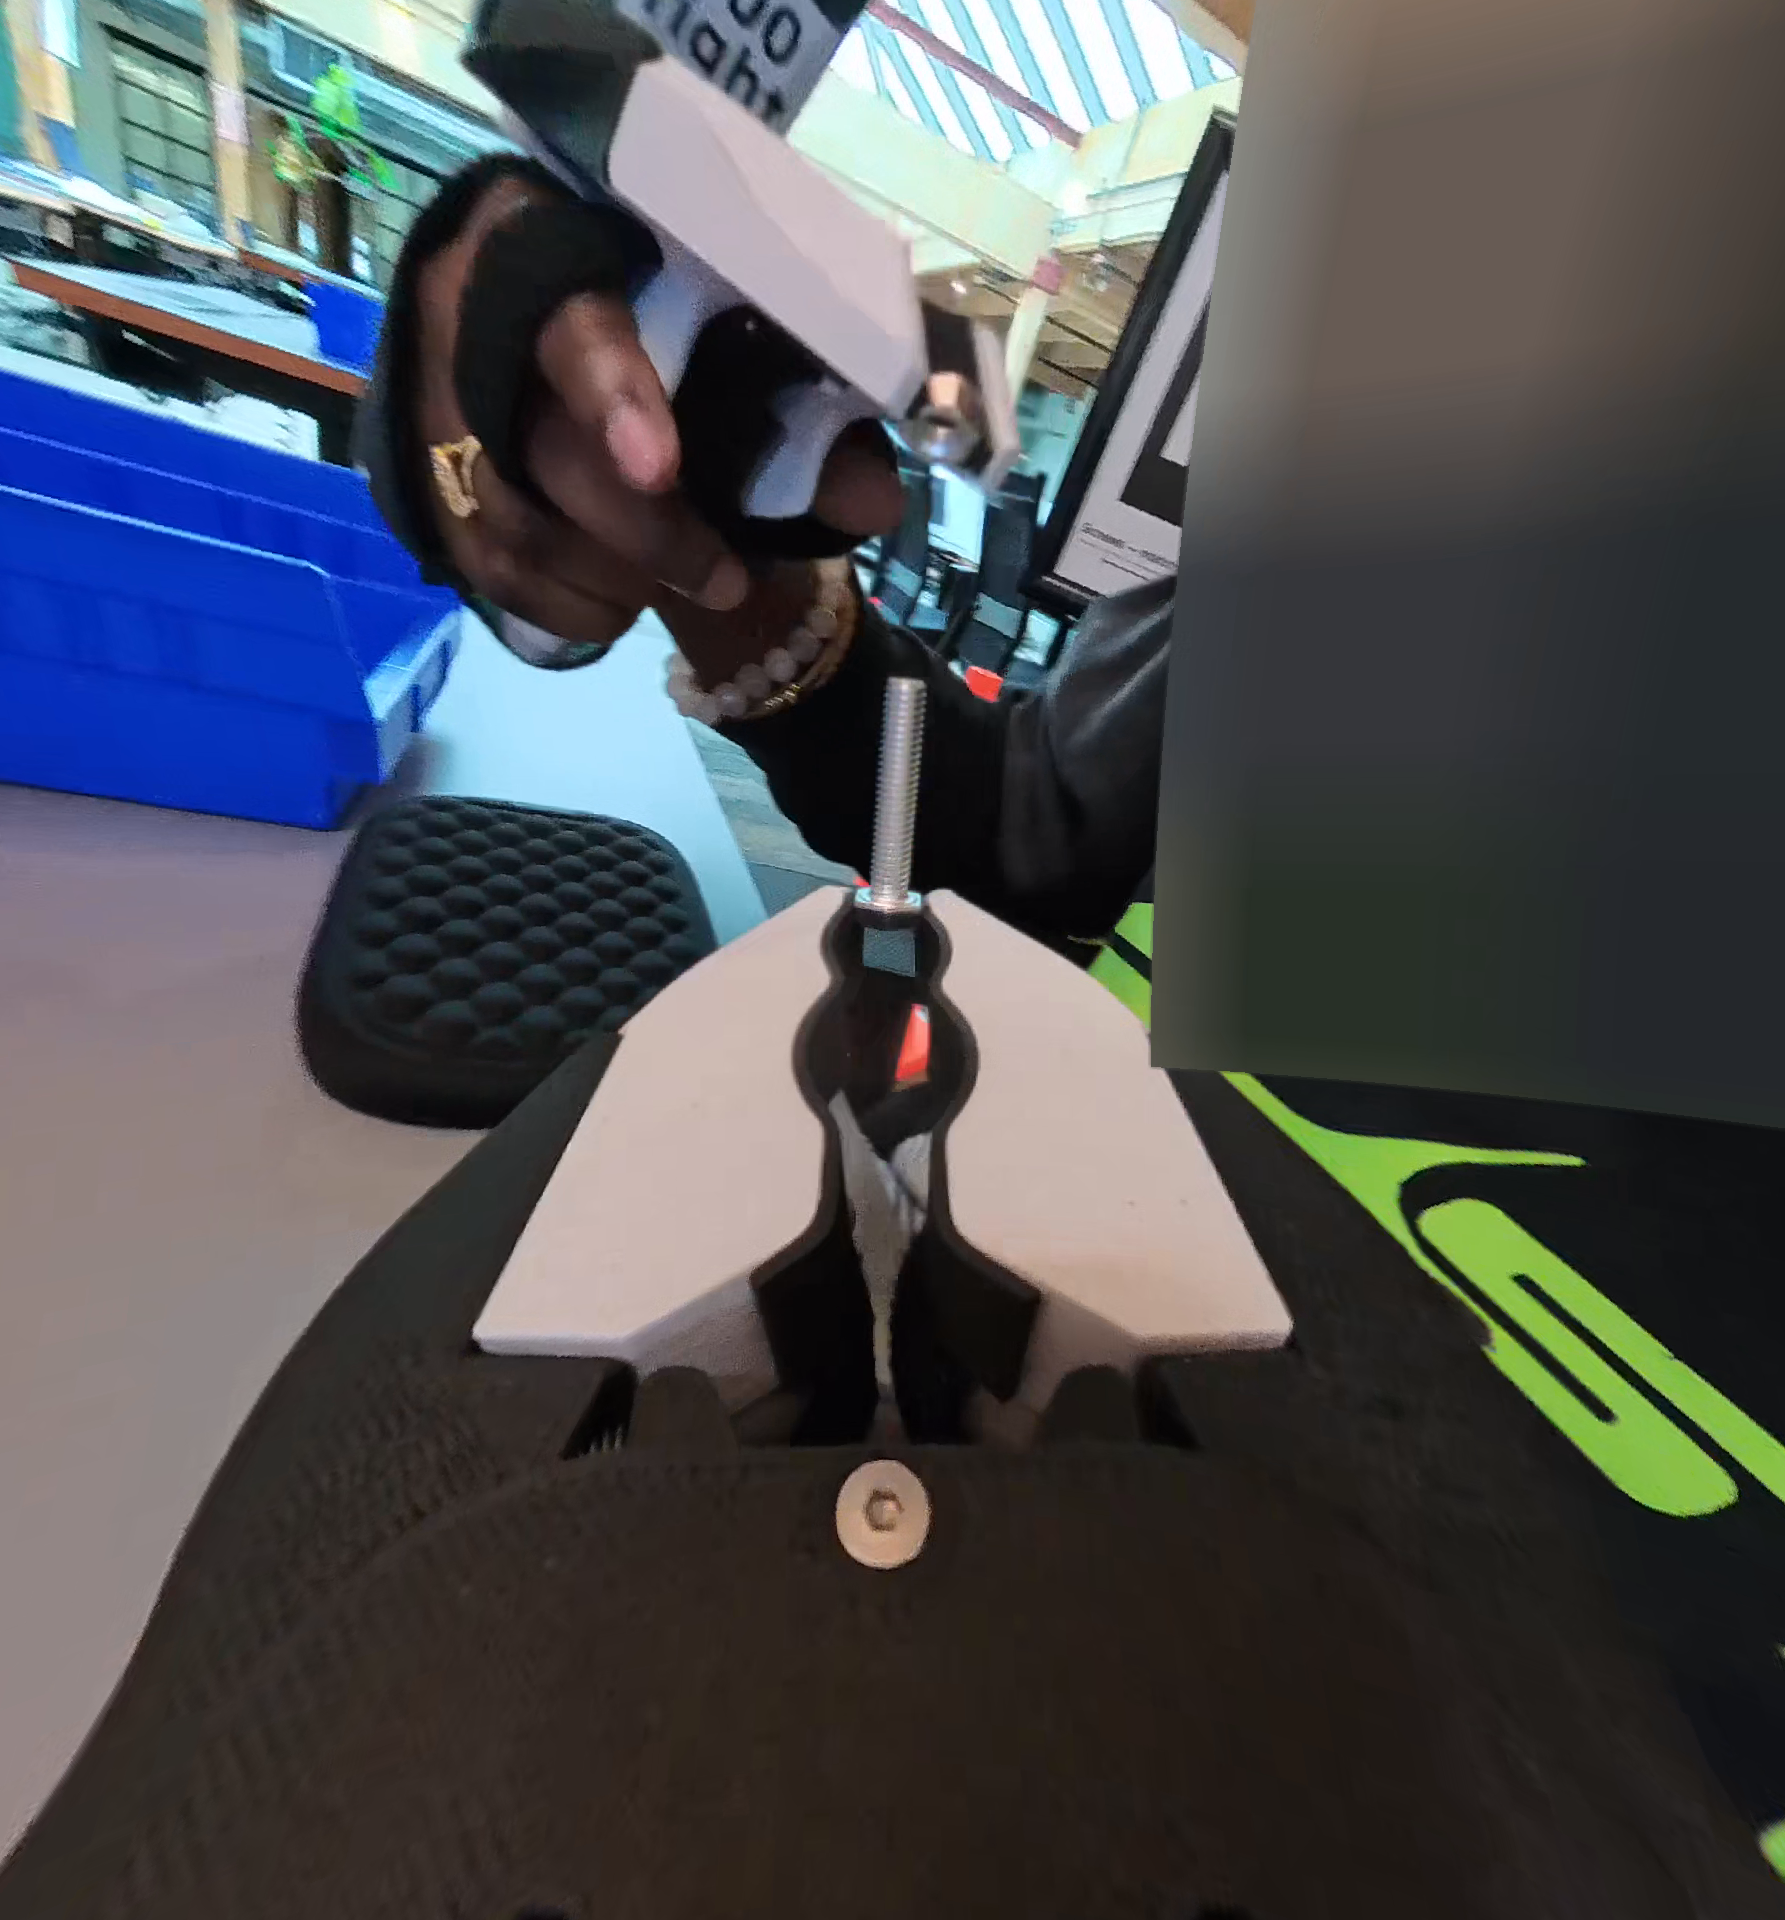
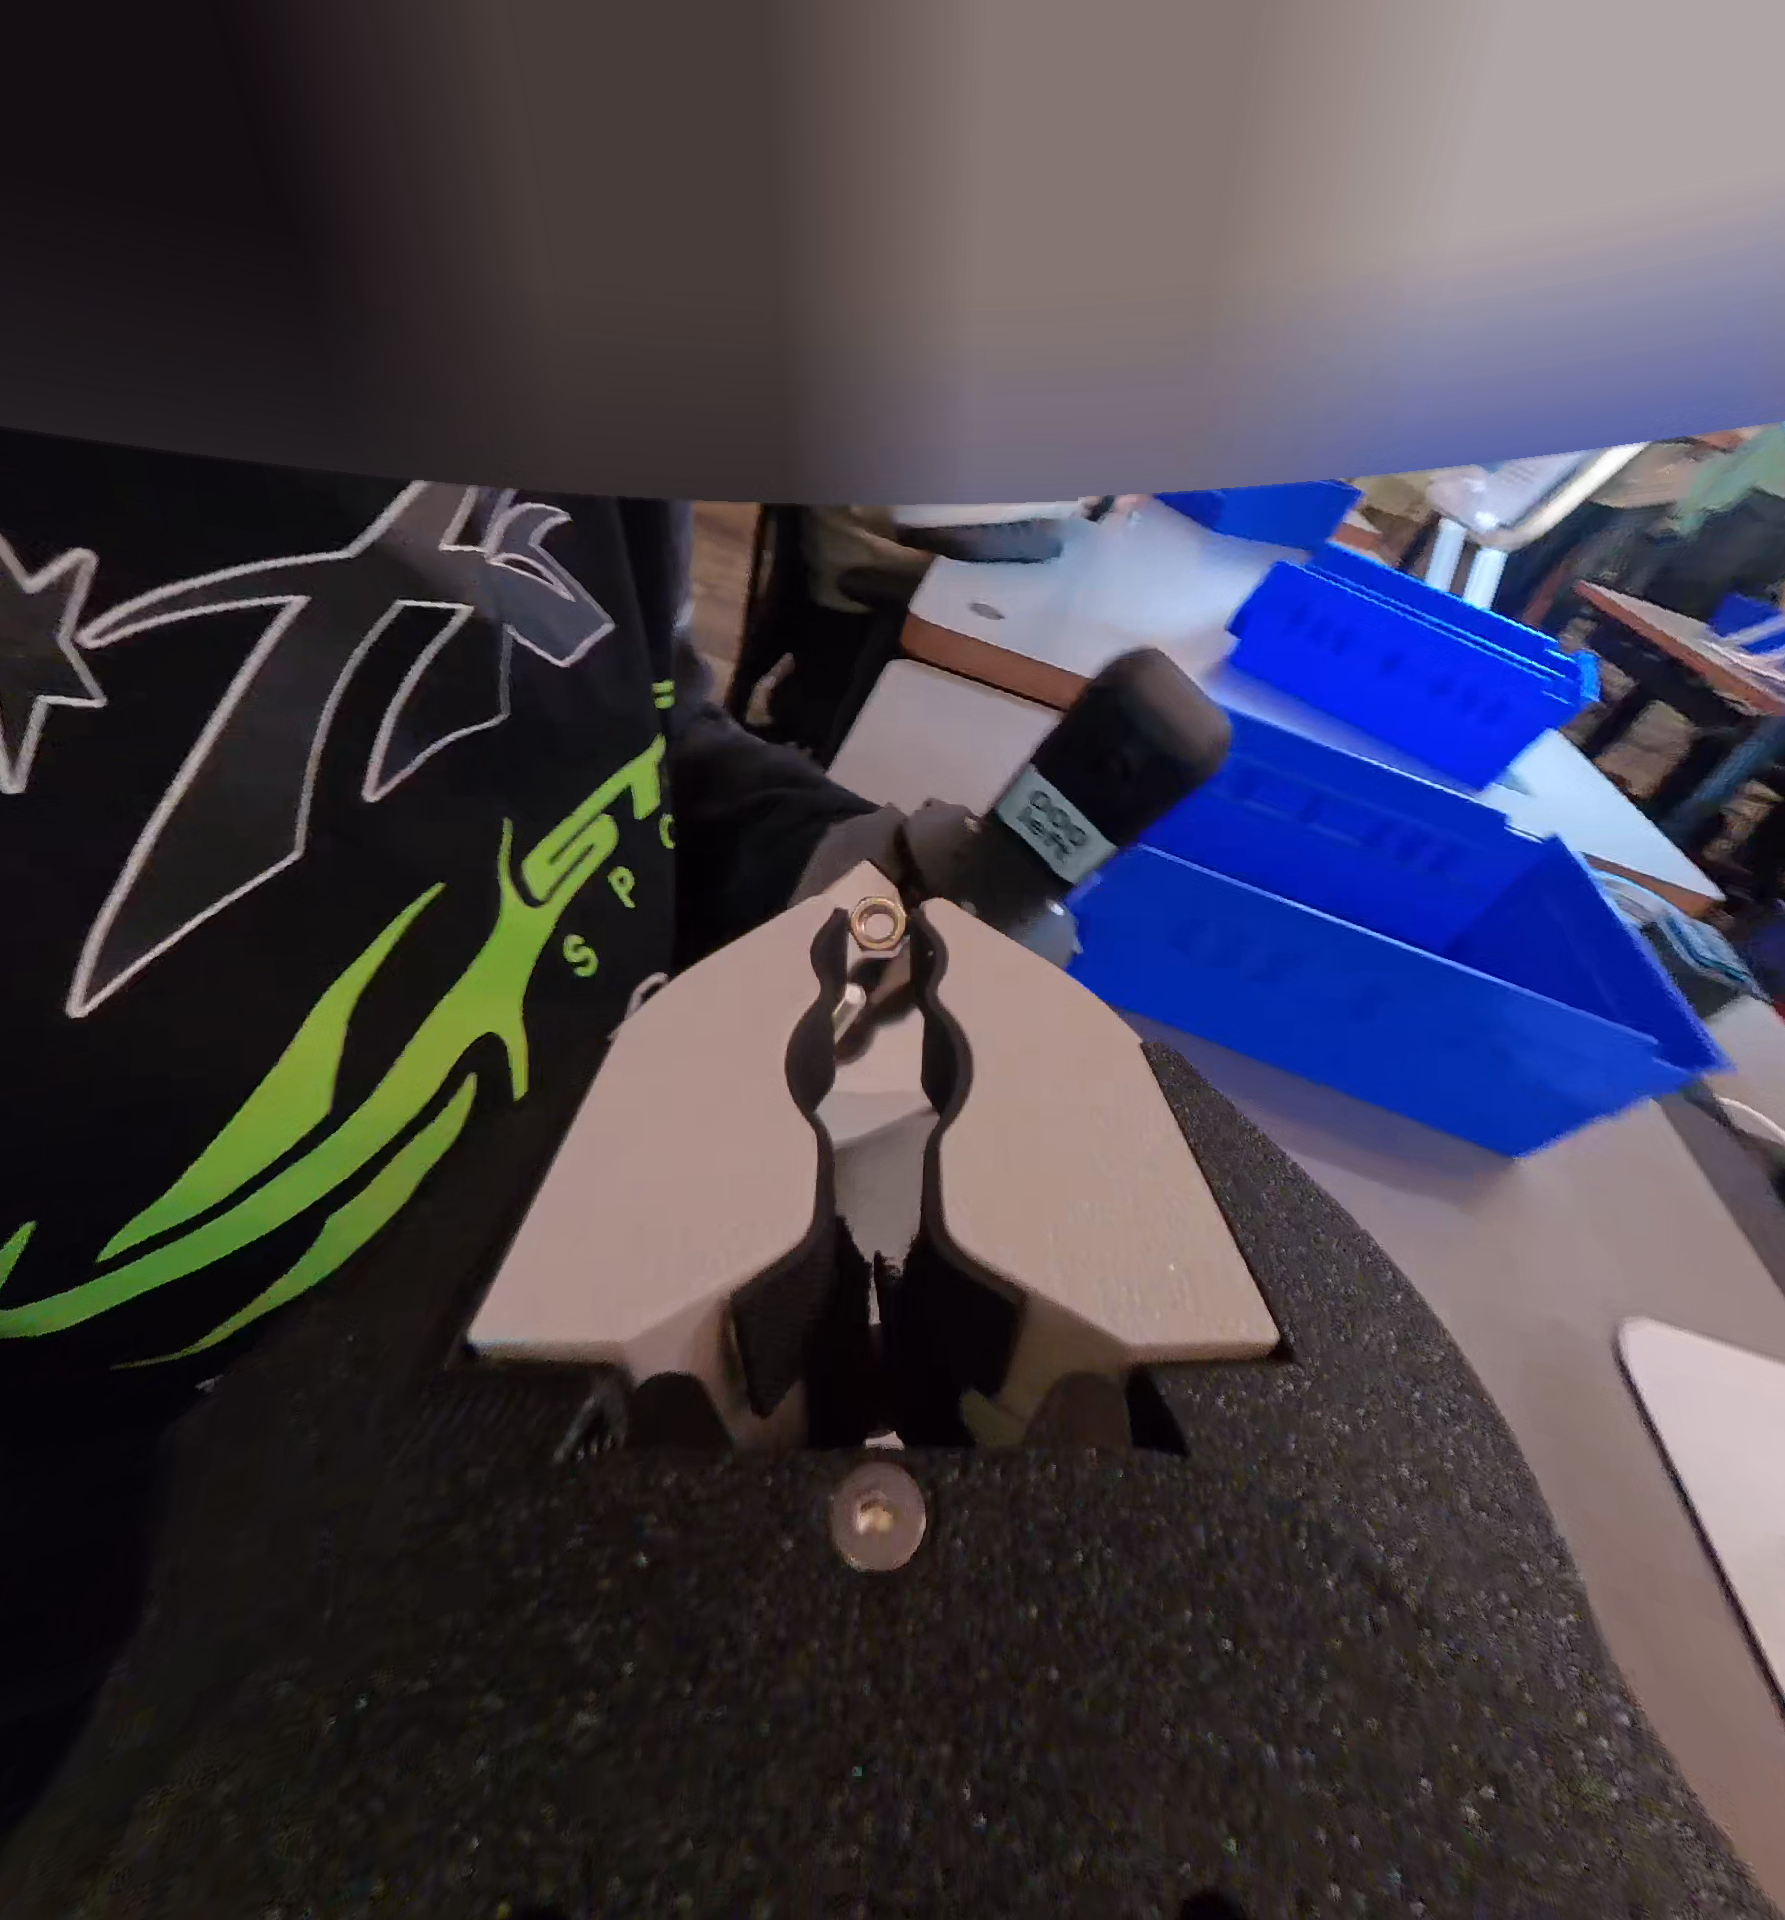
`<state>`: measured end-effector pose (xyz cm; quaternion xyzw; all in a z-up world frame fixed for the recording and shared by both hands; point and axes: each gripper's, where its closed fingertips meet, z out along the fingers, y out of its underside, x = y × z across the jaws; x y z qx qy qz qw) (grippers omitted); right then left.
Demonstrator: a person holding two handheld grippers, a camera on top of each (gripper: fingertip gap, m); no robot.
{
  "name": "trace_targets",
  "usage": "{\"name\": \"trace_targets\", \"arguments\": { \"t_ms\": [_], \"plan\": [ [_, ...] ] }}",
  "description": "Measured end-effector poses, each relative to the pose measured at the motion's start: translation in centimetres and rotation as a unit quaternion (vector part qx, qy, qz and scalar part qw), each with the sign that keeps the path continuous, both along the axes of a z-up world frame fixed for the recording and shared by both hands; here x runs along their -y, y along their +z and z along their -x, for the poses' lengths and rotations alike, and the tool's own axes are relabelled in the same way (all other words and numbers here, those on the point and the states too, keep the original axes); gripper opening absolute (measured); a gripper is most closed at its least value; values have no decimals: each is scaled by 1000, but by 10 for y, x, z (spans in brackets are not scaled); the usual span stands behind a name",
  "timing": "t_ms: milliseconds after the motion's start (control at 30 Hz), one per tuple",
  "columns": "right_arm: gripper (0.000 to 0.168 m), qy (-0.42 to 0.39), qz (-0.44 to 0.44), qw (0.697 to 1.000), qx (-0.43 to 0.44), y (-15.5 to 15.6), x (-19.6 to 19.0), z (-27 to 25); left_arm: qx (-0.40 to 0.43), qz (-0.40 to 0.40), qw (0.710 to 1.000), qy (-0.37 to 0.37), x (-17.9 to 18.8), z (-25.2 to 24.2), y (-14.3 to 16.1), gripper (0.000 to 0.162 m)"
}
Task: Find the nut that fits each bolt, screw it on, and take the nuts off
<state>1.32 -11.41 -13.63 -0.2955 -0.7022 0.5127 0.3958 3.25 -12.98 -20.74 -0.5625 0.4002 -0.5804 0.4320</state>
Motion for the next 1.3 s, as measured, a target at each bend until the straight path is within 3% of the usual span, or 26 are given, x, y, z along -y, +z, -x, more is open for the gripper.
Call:
{"name": "trace_targets", "arguments": {
  "t_ms": [100, 200, 300, 400, 533, 667, 767, 933, 1233, 1300],
  "plan": [
    [12, -122, 4, 992, 22, 2, -43, -8, 3, -19, 996, 81, -22, 8, 3, 10],
    [12, -282, 25, 958, 53, 1, -108, -38, 0, -31, 983, 181, -49, 22, 4, 10],
    [12, -437, 58, 895, 70, -5, -178, -91, -15, -37, 964, 262, -69, 38, 2, 10],
    [12, -566, 85, 813, 104, -28, -240, -156, -22, -41, 954, 295, -77, 45, 1, 10],
    [12, -653, 113, 719, 209, -87, -286, -222, -37, -51, 950, 305, -79, 45, -3, 10],
    [12, -701, 145, 611, 338, -145, -299, -265, -49, -56, 949, 305, -80, 44, -6, 10],
    [12, -715, 164, 567, 375, -167, -301, -276, -50, -56, 949, 305, -80, 44, -7, 10],
    [12, -719, 198, 538, 393, -182, -305, -280, -56, -59, 949, 303, -80, 43, -8, 10],
    [19, -717, 190, 550, 385, -174, -302, -276, -61, -61, 950, 300, -79, 42, -9, 10],
    [19, -720, 178, 568, 356, -160, -303, -268, -64, -61, 950, 300, -79, 42, -10, 10]
  ]
}}
